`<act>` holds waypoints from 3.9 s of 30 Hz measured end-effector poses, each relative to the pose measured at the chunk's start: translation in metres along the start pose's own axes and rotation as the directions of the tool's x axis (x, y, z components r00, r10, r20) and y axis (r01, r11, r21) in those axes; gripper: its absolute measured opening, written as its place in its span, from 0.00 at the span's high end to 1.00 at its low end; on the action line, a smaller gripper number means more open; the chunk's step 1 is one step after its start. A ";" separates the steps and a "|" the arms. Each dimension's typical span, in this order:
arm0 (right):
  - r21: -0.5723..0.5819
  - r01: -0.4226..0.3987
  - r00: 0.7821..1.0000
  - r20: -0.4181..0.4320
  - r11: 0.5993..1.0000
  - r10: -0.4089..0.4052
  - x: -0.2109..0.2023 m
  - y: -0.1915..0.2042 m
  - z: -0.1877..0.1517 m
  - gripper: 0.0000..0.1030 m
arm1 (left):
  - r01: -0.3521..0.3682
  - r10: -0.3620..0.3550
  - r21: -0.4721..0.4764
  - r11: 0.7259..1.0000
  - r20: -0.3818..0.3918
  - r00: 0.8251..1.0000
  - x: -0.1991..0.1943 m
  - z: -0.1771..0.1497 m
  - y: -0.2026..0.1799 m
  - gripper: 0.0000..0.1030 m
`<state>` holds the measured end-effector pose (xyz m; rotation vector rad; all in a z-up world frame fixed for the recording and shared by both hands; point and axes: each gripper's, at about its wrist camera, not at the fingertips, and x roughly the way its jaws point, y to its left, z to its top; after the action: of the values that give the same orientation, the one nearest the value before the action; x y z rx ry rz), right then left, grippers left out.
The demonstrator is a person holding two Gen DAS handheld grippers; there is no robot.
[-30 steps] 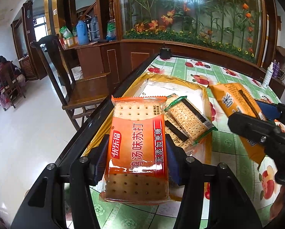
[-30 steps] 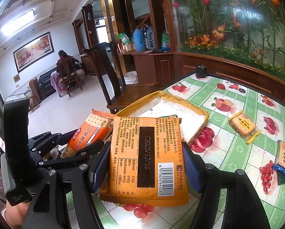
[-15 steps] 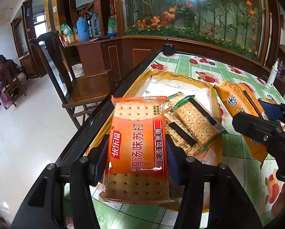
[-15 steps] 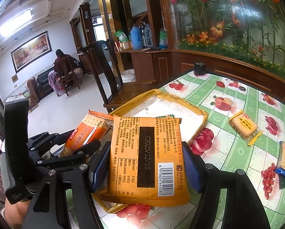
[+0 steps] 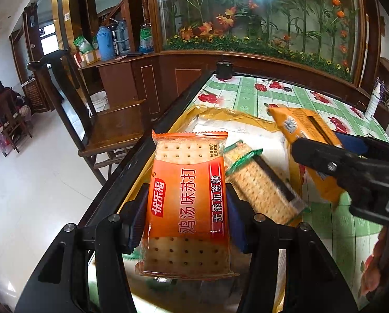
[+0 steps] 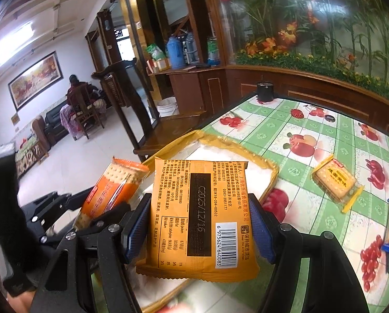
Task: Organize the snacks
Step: 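Lower both orange packs into the white tray and open both tools, then withdraw both tools from the tray toward the packs on the table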
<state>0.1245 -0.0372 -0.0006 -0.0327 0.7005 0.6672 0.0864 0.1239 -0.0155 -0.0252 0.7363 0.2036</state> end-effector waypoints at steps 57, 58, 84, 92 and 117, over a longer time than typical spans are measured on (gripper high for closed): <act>0.081 -0.005 0.994 -0.104 0.997 0.013 0.086 -0.040 0.018 0.29 | -0.048 0.046 -0.010 0.999 -0.112 0.993 0.037 0.019 -0.001 0.16; 0.082 -0.002 0.995 -0.100 0.997 0.010 0.083 -0.040 0.018 0.29 | -0.048 0.046 -0.013 0.999 -0.102 0.994 0.034 0.020 0.000 0.16; 0.190 0.186 0.981 0.026 0.964 -0.194 -0.065 -0.128 -0.025 0.13 | 0.002 -0.002 0.046 0.999 0.019 1.000 -0.027 0.031 -0.055 0.16; 0.241 0.242 0.966 0.035 0.940 -0.258 -0.101 -0.165 -0.041 0.13 | 0.019 -0.022 0.075 0.997 0.028 0.999 -0.033 0.034 -0.079 0.16; 0.382 0.372 0.913 0.016 0.846 -0.409 -0.174 -0.260 -0.087 0.13 | 0.160 -0.154 0.188 0.969 -0.045 0.987 -0.005 0.044 -0.184 0.16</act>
<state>0.1252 -0.3616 -0.0113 0.2025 0.6907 0.1328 0.1471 -0.0531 0.0118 0.0966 0.7777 -0.0194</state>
